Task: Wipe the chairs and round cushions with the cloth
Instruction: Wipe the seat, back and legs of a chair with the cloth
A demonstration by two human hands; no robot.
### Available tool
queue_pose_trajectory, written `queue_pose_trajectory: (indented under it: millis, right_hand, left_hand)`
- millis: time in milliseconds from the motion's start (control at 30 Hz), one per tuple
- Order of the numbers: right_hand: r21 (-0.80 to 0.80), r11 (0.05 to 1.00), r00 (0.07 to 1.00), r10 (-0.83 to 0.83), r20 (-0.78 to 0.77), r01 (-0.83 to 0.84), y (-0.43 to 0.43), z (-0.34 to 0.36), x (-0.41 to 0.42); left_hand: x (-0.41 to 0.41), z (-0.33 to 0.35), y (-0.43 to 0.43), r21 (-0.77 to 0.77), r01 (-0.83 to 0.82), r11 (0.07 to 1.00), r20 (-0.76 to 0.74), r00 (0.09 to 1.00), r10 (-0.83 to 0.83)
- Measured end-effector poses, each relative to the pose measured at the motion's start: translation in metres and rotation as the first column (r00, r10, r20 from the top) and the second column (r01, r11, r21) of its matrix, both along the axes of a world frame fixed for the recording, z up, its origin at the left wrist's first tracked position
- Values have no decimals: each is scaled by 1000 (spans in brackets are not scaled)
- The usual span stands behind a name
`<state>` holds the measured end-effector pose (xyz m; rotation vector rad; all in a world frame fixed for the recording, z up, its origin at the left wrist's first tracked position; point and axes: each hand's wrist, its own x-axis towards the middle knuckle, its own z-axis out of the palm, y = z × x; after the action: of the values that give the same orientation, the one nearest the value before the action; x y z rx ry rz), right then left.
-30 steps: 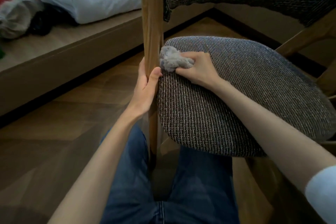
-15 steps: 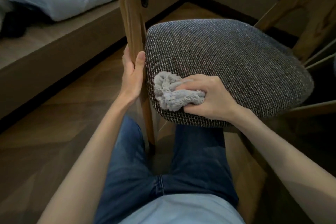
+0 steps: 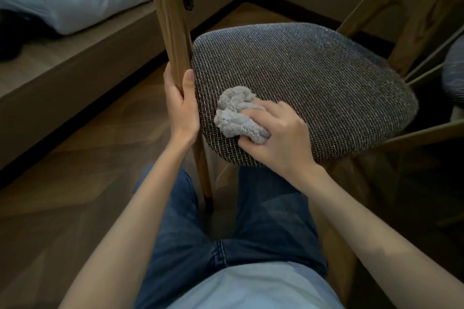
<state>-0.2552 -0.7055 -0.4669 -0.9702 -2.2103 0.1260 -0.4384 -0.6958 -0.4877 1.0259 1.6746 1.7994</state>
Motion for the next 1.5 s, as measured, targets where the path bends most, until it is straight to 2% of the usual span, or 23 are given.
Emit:
queue_pose_trajectory:
  millis: [100,200,300,433,600,767,833,933,1033,1100,1200,1333,1400,1500]
  right_hand:
    - [66,985,987,-160,8,159,-2,-8,25]
    - [2,911,911,-413,8,413,19,-6,70]
    - [-50,855,856,-517,-11,516,26,-3,88]
    - [-70,934,924,-358,-138,351,-2,-6,38]
    - [-34,983,975,-181,-130,178,-25,-4,-43]
    - [166,983,993,-62,-103,78,-29,-14,-35]
    - [241,970,996,-19,-87,39,-29,-18,-22]
    - [253,964,995,-60,-78,78,-24,-23,2]
    - [195,951,970,-228,-84,241,-14,-23,33]
    - [120,919,926,-367,-85,375,-3,-19,58]
    - [28,841,838,-536,-99,541,15,-12,99]
    - [-81,693,684,-721,-116,717,50,-5,146]
    - [-124,627,614,-779,-128,769,71,0,162]
    - [-183,569,556,-822,-122,802,99,7,176]
  left_hand:
    - [8,-1,1,26,-80,996,37,996,79]
    - [11,-2,3,37,-102,994,49,994,100]
    - [11,-2,3,46,-106,993,55,993,104]
    - [11,-3,2,66,-104,992,36,994,102]
    - [10,-3,0,57,-105,993,25,994,103]
    - [8,-1,0,37,-116,993,36,993,114]
    - [14,2,-2,57,-177,982,18,984,177]
    - [27,4,-15,172,-342,924,-56,933,356]
    - [50,9,-32,250,-329,911,-212,899,383]
    - [61,13,-34,258,-192,947,-389,876,284]
    - [70,20,-24,35,48,998,-654,756,-14]
    - [84,29,-5,-167,234,958,-740,612,-278]
    - [92,30,8,-281,274,920,-749,536,-389]
    - [99,28,32,-432,290,854,-747,415,-519]
